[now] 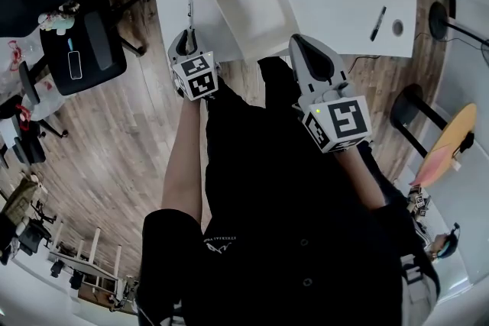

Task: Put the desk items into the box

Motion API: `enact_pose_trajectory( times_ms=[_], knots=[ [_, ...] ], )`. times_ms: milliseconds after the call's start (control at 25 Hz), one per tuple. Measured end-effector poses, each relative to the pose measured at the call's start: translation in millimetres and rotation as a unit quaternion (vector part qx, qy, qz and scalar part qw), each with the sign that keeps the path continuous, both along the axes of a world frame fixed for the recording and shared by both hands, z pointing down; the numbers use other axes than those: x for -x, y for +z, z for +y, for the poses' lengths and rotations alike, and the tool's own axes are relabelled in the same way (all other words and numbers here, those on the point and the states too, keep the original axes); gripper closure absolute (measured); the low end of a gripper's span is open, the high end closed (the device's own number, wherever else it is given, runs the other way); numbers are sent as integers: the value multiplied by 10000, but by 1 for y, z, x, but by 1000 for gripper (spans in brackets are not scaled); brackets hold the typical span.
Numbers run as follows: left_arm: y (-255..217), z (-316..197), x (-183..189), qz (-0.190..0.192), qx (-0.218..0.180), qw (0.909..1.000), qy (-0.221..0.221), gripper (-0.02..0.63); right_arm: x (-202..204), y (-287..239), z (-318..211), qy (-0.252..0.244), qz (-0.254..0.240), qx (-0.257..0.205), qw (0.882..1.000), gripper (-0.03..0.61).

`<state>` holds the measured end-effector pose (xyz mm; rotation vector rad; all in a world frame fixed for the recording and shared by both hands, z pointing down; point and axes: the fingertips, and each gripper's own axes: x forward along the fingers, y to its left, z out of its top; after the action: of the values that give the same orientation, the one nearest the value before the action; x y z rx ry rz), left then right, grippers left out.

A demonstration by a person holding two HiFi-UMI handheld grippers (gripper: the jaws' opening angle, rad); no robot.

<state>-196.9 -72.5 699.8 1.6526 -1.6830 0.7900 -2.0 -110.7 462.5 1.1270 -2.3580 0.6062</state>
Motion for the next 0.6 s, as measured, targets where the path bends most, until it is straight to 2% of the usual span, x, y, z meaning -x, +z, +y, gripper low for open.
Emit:
enact_pose_trajectory(
  times_ms=[120, 240, 600],
  knots=[
    [0, 0, 2, -77, -7, 10000, -41, 552, -4, 0, 0, 46, -2, -11, 10000, 580],
    [-6, 0, 3, 9, 46, 9999, -99, 555, -6, 0, 0, 66, -7, -29, 10000, 580],
    [-36, -3, 2, 99, -295, 9995, -30, 557, 1, -8, 7, 118, -87, -145, 9998, 580]
  ],
)
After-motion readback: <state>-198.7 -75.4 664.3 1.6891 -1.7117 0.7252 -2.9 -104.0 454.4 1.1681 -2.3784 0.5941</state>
